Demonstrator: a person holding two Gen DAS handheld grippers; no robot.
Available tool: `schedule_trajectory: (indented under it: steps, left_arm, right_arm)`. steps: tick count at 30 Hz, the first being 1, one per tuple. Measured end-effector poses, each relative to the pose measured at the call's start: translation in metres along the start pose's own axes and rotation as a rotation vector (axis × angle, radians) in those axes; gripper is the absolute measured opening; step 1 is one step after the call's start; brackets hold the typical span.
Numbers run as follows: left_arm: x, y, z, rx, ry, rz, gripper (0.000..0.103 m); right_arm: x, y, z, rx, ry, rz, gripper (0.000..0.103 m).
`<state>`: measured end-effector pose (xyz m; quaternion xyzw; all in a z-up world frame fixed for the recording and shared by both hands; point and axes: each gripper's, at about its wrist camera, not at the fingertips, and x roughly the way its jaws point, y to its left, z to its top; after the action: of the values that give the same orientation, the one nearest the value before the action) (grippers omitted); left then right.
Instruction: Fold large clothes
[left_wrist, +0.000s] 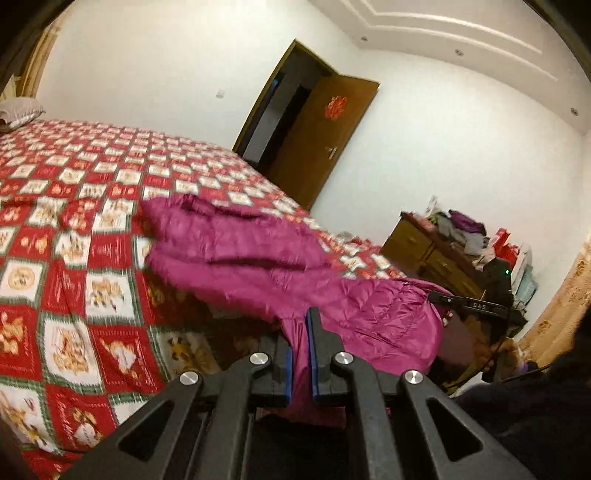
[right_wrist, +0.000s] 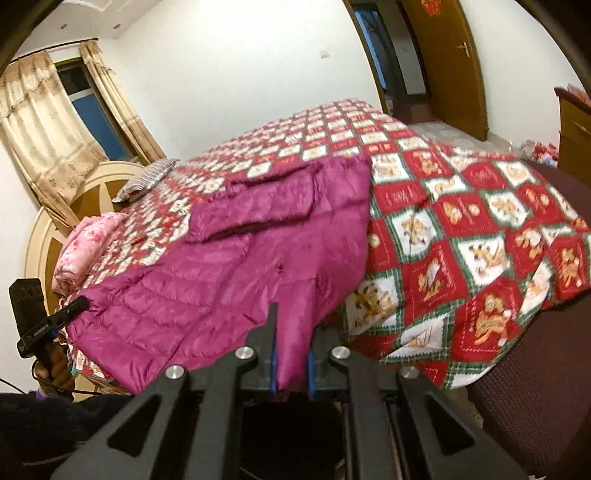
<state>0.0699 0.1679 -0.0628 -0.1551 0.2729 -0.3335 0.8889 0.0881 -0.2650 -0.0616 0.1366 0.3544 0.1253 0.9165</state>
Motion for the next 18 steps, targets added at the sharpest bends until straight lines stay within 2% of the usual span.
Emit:
schedule_trajectory:
  steps: [4,8,13,18]
  left_arm:
    - [-0.010,0.001,0.026,0.011,-0.048,-0.012,0.006]
    - [0.004,0.016,0.061,0.010,-0.067,0.031,0.006]
    - [0.036,0.042,0.099,-0.036,-0.047,0.094,0.006]
    - [0.078,0.080,0.135,-0.120,-0.031,0.166,0.006]
  right_arm:
    - [-0.015,0.002,0.024,0.022,-0.054,0.042,0.014]
    - [-0.012,0.001,0.050,0.053,-0.097,0.097,0.013]
    - [0.018,0.006,0.096,0.035,-0.117,0.089,0.013]
    - [0.068,0.007,0.148,0.031,-0.115,0.053,0.013]
